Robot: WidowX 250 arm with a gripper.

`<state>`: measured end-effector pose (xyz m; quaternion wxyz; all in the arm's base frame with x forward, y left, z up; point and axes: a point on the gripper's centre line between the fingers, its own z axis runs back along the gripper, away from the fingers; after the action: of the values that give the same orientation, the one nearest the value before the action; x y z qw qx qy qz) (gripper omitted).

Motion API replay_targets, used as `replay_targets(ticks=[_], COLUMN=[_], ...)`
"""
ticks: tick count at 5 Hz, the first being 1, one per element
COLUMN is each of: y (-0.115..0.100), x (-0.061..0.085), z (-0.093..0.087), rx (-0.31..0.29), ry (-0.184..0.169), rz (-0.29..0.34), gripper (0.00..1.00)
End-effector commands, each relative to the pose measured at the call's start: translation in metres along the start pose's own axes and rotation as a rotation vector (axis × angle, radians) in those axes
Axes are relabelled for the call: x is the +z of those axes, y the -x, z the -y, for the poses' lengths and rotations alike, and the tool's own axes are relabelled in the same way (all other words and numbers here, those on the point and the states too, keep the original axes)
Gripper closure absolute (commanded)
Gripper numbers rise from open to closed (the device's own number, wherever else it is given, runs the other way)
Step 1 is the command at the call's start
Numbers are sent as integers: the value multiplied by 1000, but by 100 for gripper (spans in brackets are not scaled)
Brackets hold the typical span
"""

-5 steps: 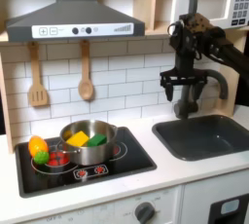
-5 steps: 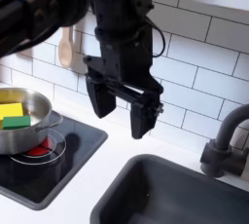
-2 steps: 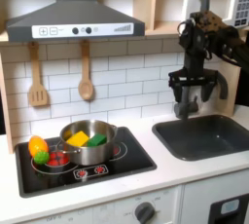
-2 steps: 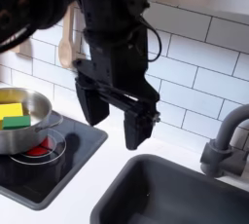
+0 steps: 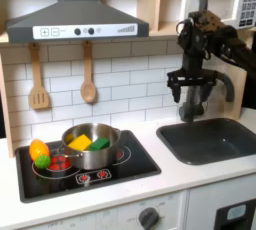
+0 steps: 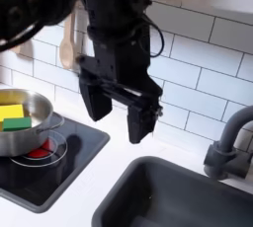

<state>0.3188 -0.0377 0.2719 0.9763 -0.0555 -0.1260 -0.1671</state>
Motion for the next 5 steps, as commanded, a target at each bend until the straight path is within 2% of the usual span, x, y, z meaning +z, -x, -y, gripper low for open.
replay_targets(ticks=[1, 5], y=[-15, -35], x=[-1, -6], z=[-14, -23], rx=[17, 35], ry=[-10, -7], rz=[12, 11], gripper=[0, 0])
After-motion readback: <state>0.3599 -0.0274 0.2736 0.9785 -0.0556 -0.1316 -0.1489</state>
